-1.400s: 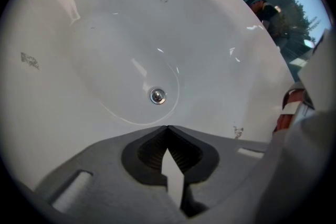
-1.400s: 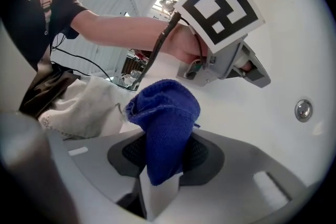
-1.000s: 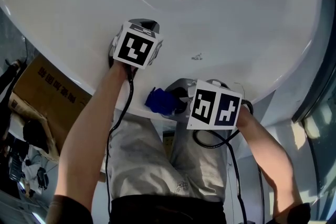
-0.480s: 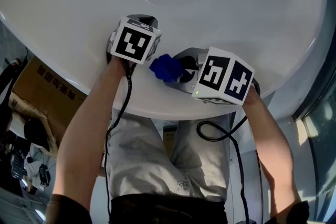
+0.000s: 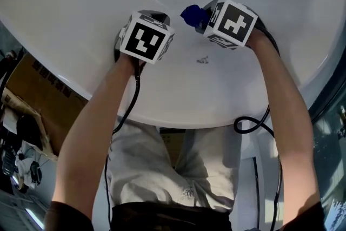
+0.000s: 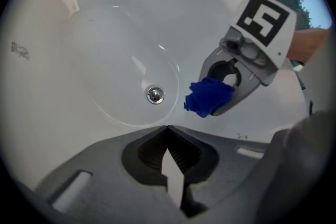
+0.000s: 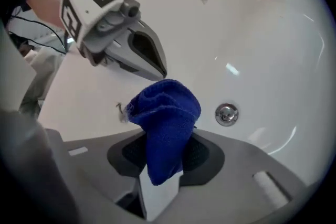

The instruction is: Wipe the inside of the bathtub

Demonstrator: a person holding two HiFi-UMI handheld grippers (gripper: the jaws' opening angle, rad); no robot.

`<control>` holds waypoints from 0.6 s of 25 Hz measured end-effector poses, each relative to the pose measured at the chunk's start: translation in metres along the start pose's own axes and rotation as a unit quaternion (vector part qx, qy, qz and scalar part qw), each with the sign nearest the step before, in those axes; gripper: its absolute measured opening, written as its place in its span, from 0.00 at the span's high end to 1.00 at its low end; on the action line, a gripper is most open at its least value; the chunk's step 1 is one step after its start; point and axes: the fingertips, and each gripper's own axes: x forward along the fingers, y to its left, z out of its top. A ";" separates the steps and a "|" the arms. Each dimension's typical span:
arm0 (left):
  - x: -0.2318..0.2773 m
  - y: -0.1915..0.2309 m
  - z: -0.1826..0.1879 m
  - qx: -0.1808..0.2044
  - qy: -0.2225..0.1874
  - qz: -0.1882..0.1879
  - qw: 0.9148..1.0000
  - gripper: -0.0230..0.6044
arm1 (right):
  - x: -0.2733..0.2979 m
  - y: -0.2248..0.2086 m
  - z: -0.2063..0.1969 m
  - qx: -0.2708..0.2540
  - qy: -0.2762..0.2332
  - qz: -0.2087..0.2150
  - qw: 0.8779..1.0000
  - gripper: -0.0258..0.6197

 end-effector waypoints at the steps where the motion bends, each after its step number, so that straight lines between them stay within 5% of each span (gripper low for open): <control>1: 0.002 0.001 -0.001 -0.002 0.000 0.000 1.000 0.96 | 0.008 -0.007 -0.002 -0.007 0.017 -0.001 1.000 0.74; 4: 0.005 0.009 -0.005 -0.012 -0.004 -0.001 1.000 0.96 | 0.035 -0.022 -0.005 -0.031 0.053 -0.006 0.998 0.74; 9: 0.012 0.016 -0.009 -0.032 -0.015 0.004 0.999 0.96 | 0.065 -0.049 0.000 -0.068 0.073 -0.075 0.992 0.75; 15: 0.008 0.021 -0.009 -0.046 -0.026 0.005 0.999 0.96 | 0.088 -0.060 -0.015 -0.094 0.121 -0.090 0.984 0.75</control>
